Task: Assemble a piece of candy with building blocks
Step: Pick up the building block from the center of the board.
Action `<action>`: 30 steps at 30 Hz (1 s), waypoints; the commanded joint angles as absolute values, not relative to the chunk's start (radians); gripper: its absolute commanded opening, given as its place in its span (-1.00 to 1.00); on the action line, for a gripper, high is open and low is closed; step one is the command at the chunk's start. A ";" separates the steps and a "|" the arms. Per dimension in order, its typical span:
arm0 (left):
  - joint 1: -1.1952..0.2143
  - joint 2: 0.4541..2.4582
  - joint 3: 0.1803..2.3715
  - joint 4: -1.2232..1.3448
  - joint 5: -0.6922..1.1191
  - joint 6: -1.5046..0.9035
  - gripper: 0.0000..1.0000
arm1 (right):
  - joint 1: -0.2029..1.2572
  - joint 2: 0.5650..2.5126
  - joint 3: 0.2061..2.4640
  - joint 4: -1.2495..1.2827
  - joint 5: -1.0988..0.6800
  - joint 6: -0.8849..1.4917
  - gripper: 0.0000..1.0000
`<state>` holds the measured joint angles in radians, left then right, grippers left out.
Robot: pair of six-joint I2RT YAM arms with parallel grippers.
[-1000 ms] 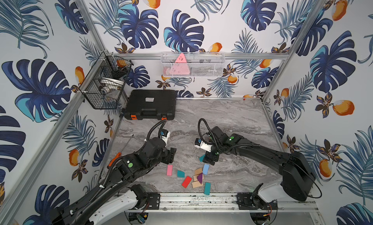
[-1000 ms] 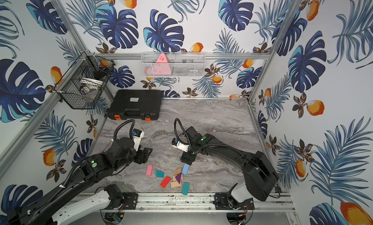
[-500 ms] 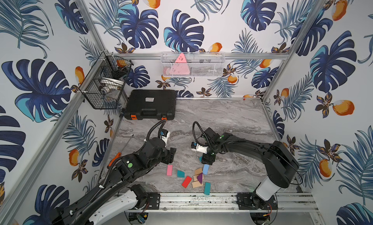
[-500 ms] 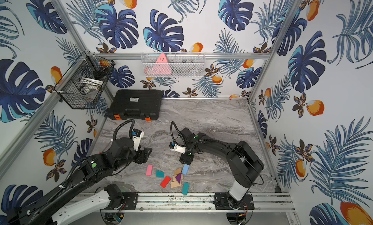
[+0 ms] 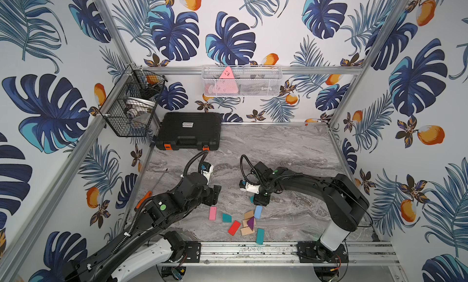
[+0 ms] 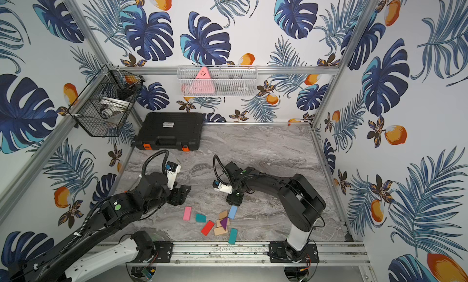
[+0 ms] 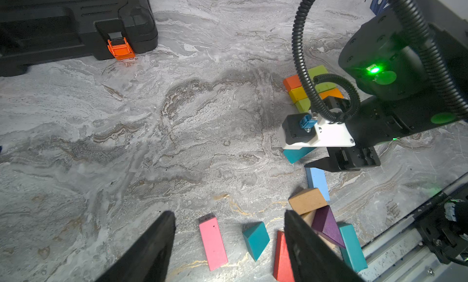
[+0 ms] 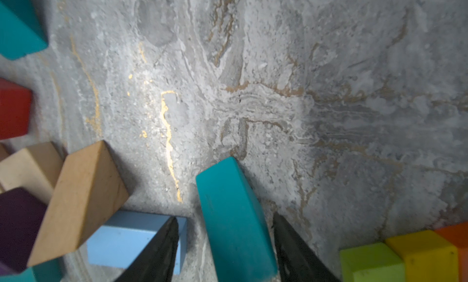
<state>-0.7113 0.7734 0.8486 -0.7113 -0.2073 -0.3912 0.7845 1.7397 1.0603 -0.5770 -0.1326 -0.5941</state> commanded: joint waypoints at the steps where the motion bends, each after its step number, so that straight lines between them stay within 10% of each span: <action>1: -0.710 0.765 0.846 -0.711 -0.213 -0.384 0.46 | 0.790 1.738 1.063 -0.581 -0.135 -0.601 0.16; 12: -0.710 0.762 0.845 -0.713 -0.214 -0.384 0.46 | 0.792 1.736 1.075 -0.600 -0.144 -0.568 -0.50; 30: -0.711 0.764 0.847 -0.716 -0.223 -0.382 0.46 | 0.367 1.828 1.376 -0.620 -0.610 -0.179 -0.57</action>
